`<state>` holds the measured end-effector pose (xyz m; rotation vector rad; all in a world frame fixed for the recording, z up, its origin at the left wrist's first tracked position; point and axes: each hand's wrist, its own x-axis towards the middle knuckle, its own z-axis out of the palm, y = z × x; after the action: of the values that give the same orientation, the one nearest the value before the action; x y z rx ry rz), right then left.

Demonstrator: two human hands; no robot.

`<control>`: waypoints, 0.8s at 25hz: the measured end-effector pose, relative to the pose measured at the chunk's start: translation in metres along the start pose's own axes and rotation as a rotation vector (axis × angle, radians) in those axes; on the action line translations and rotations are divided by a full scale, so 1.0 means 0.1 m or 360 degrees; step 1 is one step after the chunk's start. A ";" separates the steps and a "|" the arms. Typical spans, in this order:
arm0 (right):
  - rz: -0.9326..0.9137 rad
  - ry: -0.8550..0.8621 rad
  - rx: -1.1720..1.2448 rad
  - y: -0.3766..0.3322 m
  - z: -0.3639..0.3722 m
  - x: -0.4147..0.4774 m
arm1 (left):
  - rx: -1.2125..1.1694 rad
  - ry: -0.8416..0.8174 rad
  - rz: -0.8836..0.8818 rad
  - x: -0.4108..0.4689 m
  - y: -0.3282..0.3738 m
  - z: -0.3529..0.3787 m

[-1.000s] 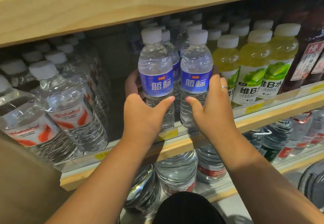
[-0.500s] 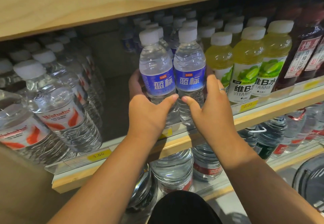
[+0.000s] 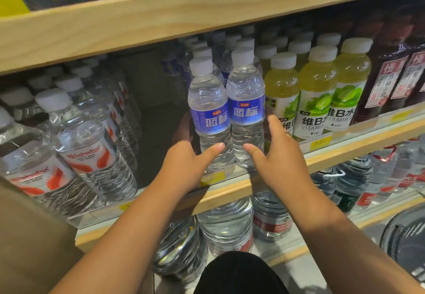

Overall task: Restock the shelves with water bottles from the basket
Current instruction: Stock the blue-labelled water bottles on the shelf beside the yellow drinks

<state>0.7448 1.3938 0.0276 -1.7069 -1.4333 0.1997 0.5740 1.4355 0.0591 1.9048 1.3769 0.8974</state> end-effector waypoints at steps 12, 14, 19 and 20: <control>0.0026 -0.0136 -0.0058 -0.07 -0.01 0.00 | 0.0096 -0.0523 -0.0355 0.08 0.20 -0.09; 0.0054 -0.0133 -0.0066 -0.09 0.00 0.00 | 0.0062 -0.0518 -0.0361 0.10 0.18 -0.08; 0.0089 -0.0118 -0.0076 -0.10 0.00 0.02 | 0.0044 -0.0431 -0.0380 0.11 0.18 -0.02; 0.0092 -0.0116 -0.0085 -0.11 0.00 0.02 | 0.0003 -0.0410 -0.0388 0.12 0.18 -0.01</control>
<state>0.7377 1.3946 0.0355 -1.8022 -1.4550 0.2597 0.5853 1.4420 0.0758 1.7363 1.4117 0.5136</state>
